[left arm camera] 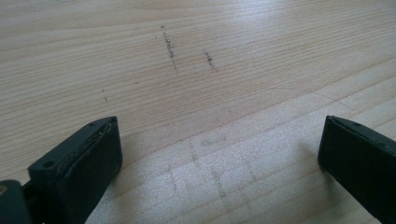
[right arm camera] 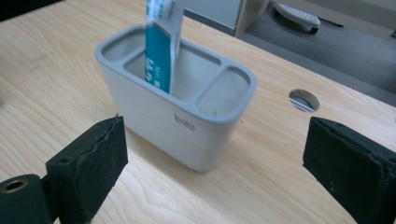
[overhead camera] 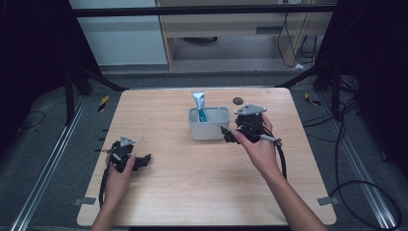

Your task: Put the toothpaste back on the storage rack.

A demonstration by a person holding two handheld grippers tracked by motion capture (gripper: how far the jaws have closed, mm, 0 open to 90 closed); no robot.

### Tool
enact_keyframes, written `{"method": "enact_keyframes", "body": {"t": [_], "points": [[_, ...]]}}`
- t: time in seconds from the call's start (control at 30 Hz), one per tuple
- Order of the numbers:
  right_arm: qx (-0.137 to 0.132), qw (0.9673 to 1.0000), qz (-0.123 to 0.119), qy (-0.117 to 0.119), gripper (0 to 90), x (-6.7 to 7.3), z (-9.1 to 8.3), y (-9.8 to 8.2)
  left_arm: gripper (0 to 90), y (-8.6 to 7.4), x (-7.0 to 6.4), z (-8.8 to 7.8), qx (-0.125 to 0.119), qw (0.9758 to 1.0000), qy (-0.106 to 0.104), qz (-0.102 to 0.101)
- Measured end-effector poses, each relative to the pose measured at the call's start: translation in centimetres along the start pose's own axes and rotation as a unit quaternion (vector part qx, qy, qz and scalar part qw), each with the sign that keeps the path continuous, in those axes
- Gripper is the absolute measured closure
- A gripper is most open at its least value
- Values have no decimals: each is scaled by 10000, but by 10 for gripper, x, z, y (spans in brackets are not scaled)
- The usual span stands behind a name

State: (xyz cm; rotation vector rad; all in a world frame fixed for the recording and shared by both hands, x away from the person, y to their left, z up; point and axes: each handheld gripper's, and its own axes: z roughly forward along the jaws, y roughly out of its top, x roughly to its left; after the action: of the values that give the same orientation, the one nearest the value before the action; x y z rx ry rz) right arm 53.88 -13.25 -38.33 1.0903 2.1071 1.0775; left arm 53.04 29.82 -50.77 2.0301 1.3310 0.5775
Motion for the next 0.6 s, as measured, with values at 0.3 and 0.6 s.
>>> {"method": "enact_keyframes", "body": {"t": [0.3, 0.6], "points": [[120, 9998, 131, -39, 114, -22, -13, -27, 0, 0, 0, 0, -2, 10000, 0, -1], [310, 9992, 180, -166, 111, -37, -19, -53, 0, 0, 0, 0, -1, 10000, 1, 1]]}}
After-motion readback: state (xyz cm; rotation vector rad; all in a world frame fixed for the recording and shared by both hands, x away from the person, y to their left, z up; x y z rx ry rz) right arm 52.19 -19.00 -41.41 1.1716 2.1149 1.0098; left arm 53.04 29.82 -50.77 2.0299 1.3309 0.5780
